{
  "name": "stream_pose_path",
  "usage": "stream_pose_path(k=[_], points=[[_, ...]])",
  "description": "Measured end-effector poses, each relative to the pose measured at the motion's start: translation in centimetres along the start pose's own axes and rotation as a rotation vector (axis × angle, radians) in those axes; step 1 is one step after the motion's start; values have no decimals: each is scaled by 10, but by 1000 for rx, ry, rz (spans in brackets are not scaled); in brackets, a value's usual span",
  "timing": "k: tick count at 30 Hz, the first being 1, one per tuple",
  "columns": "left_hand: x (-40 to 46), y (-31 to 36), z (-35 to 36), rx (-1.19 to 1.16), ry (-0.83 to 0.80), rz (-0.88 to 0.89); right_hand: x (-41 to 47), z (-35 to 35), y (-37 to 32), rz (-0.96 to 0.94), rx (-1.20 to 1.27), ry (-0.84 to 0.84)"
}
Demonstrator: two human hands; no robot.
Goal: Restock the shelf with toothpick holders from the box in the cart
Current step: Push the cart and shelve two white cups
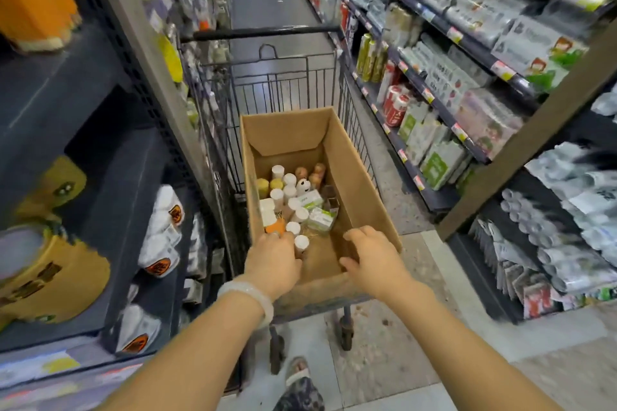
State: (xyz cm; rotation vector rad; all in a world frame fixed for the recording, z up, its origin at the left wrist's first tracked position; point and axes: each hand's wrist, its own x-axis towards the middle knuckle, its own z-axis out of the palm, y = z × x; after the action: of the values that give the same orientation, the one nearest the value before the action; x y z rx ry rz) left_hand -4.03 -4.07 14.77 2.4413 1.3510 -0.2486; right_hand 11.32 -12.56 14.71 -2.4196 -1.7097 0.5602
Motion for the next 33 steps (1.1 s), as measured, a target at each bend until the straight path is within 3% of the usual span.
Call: stream_pose_path(k=[5, 14, 21, 27, 33], points=[[51, -11, 11, -11, -76, -36, 64, 10, 7, -1, 27, -51], [107, -28, 55, -86, -244, -160, 149, 63, 24, -1, 58, -383], [152, -30, 97, -156, -401, -273, 212, 135, 42, 137, 105, -618], [173, -32, 137, -348, -395, -412, 239, 194, 49, 222, 280, -603], [180, -34, 154, -416, -344, -538, 255, 228, 51, 189, 264, -519]])
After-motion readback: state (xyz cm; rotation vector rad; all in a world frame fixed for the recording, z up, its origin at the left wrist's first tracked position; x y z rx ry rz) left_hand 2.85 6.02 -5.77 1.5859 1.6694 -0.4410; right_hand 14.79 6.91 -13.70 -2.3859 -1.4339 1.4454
